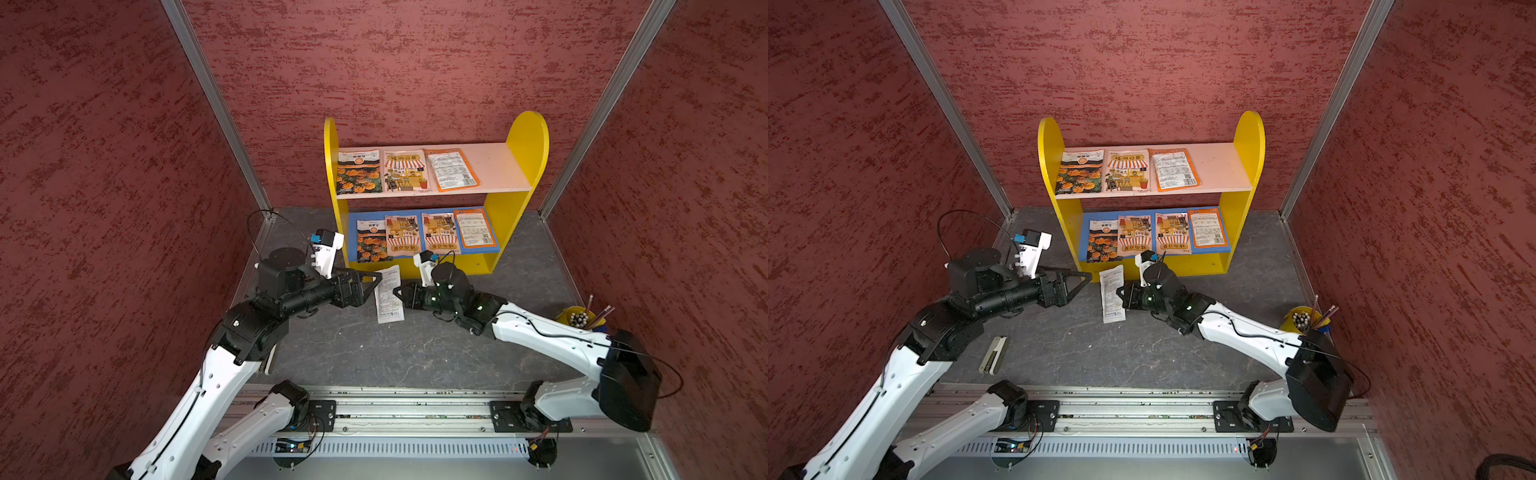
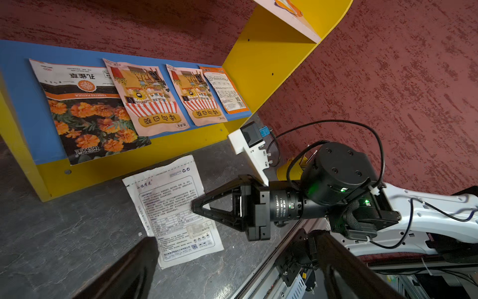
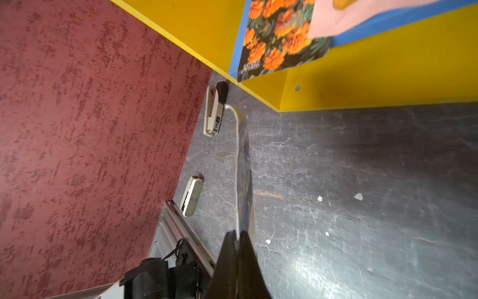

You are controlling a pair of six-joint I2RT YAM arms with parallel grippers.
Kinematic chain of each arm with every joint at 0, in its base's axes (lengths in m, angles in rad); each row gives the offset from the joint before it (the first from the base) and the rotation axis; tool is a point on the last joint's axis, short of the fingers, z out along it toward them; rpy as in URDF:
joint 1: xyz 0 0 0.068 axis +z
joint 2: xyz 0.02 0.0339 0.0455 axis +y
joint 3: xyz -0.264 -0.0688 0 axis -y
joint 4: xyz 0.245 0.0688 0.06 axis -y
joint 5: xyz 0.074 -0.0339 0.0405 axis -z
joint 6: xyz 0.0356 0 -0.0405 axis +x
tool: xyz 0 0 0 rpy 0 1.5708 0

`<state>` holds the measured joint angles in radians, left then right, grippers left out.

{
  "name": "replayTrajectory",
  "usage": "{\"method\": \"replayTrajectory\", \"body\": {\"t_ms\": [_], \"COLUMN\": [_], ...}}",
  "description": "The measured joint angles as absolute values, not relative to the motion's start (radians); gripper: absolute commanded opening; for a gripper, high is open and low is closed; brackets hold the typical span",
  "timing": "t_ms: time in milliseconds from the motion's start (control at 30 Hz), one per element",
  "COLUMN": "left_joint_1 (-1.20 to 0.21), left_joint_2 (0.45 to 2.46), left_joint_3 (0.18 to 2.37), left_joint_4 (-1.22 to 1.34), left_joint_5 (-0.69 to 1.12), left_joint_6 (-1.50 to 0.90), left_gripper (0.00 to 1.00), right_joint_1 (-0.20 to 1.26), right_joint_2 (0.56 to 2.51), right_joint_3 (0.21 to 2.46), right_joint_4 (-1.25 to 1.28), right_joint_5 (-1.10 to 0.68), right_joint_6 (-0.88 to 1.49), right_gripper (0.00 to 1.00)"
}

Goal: Take the seed bag off the shelf
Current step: Place the seed packet at the center of the board.

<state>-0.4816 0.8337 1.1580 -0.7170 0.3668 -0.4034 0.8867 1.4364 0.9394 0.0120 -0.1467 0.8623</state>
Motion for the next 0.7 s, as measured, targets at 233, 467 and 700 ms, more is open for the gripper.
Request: {"method": "replayTrajectory", "body": {"t_ms": [233,467,700], "left_joint_1": [-0.482,-0.482,-0.482], "left_joint_2": [0.781,0.757,0.749], "left_joint_3": [1.128,1.099,1.066], "left_joint_4": [-0.72,-0.721,-0.724], "left_joint_5": [0.33,0.315,0.311], "left_joint_6": [-0.403,-0.406,-0.411], "left_gripper": [1.0,1.0,1.0], "right_joint_1": [0.936,0.937,0.937], "right_joint_2": [1.654,1.808,1.901], "right_joint_3": [0.968,1.03,1.093], "right_joint_4": [0.133,0.223,0.281], "right_joint_5": [-0.092,-0.076,-0.076], "right_joint_6": [0.949,1.006,1.047], "right_gripper": [0.0,0.0,0.0]}}
